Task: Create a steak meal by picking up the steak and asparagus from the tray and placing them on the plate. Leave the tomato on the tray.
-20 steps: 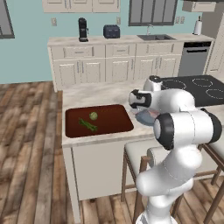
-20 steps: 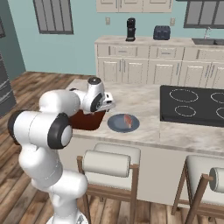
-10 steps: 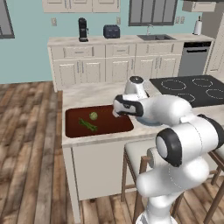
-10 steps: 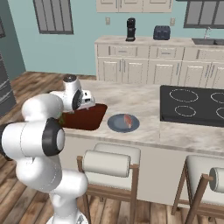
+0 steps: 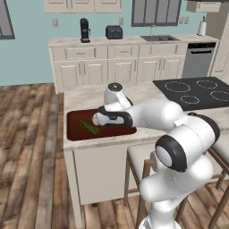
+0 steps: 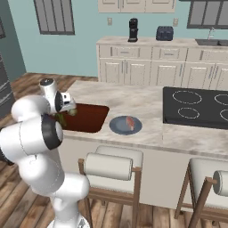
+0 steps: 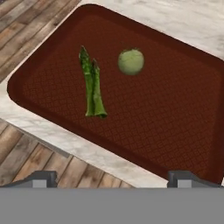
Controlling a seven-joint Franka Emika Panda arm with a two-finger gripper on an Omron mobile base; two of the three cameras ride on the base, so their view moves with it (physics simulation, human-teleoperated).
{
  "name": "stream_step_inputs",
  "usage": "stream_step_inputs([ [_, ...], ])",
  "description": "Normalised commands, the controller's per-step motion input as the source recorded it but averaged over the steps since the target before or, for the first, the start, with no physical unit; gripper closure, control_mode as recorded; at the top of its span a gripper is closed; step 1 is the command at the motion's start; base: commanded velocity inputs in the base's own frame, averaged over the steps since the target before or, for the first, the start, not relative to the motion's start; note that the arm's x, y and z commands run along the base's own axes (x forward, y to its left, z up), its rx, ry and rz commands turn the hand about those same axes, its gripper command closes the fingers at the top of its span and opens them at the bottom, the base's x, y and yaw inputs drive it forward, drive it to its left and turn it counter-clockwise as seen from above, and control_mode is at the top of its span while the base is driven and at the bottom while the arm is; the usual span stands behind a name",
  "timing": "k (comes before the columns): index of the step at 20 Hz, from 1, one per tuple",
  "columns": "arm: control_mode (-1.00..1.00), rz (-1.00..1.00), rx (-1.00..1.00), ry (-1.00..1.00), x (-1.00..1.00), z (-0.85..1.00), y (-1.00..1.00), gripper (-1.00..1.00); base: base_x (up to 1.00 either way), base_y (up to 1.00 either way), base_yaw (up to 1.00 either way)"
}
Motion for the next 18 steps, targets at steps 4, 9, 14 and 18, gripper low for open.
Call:
stream_step_inputs([
  [4, -1.0, 0.01, 0.0, 0.0, 0.0, -0.12, 0.8, -1.0, 0.0, 0.0, 0.0],
  [9, -1.0, 0.0, 0.0, 0.0, 0.0, -0.32, 0.32, -1.0, 0.0, 0.0, 0.0],
  [14, -1.0, 0.0, 0.0, 0.0, 0.11, -0.44, 0.01, -1.0, 0.0, 0.0, 0.0],
  [18, -1.0, 0.0, 0.0, 0.0, 0.25, -0.2, 0.0, -1.0, 0.0, 0.0, 0.0],
])
